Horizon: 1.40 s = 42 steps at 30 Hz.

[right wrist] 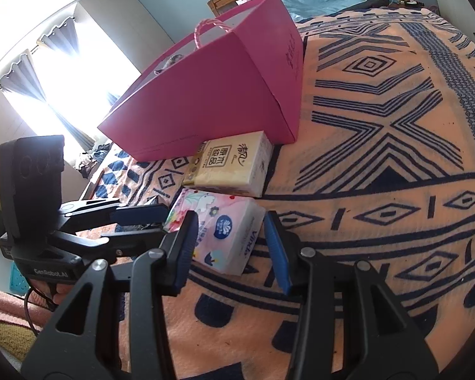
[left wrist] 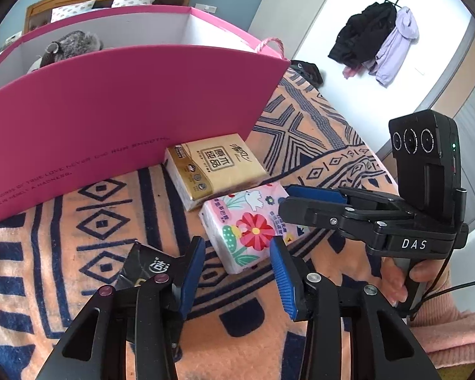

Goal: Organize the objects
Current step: 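Close the right gripper on the pink floral tissue pack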

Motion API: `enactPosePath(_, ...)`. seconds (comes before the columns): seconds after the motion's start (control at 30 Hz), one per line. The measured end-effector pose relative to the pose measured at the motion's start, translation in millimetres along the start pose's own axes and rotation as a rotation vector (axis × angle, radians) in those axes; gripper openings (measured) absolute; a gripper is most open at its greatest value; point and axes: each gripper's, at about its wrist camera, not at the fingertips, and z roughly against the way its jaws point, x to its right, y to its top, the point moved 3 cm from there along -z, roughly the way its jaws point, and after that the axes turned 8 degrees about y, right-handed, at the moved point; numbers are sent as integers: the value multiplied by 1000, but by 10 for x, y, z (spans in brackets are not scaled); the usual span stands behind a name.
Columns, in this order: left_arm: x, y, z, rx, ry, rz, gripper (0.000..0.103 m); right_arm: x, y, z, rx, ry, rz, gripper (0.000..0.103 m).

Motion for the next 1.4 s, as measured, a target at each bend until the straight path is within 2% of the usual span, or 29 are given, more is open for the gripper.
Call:
enactPosePath(0.2, 4, -18, -23, -13, -12, 7, 36, -3, -5, -20, -6, -2, -7, 45)
enactPosePath(0.3, 6, -14, -24, -11, -14, 11, 36, 5, -10, -43, -15, 0, -16, 39)
enactPosePath(0.57, 18, -21, -41, -13, -22, 17, 36, -23, -46, -51, -17, -1, -8, 33)
enactPosePath(0.83, -8, -7, -55, -4, -14, 35, 36, 27, -54, -48, -16, 12, -33, 33)
enactPosePath(0.87, 5, -7, -59, -3, -12, 33, 33, 24, -57, -51, -17, 17, -31, 33)
enactPosePath(1.4, -16, 11, 64, 27, -8, 44, 32, -162, -47, -12, 1, -9, 32, 31)
